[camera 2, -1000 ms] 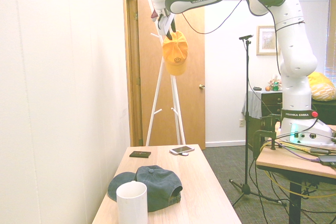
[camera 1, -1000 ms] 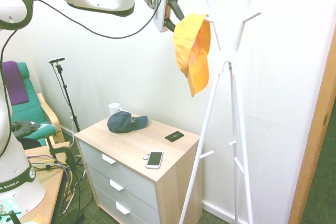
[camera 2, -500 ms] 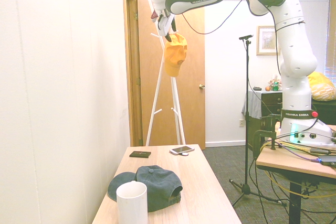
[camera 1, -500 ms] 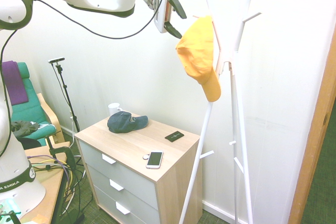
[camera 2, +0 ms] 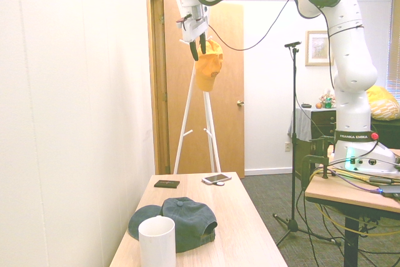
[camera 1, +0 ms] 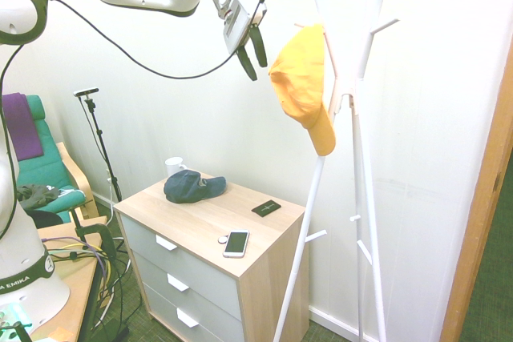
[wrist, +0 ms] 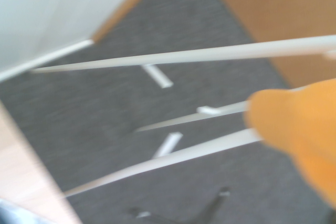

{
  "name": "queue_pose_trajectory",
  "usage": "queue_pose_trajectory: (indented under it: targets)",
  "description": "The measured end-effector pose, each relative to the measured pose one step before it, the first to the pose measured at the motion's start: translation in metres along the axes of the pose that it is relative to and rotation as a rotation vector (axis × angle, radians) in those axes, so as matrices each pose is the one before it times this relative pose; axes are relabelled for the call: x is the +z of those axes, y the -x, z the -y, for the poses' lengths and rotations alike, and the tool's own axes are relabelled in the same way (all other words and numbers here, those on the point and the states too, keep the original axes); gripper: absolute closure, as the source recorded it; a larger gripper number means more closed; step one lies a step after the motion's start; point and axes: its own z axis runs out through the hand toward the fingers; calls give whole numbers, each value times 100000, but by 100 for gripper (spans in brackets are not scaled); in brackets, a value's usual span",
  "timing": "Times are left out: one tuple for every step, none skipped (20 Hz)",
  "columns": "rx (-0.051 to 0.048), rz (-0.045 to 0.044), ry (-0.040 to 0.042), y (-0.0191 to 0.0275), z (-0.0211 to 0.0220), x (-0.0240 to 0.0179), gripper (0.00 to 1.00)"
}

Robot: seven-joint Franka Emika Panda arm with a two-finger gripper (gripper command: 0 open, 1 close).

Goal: Hang the cap

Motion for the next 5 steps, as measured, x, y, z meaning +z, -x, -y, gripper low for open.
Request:
queue_pose_trajectory:
  targets:
    - [-434, 4412, -3337, 228, 182, -135, 0]
    - [-605, 4461, -3588, 78, 129, -34, 0]
    - [-573, 4077, -3555, -60, 70, 8, 0]
    - [-703, 3901, -3859, -170, 34, 12, 0]
    - [-622, 3871, -3906, -209, 0, 9, 0]
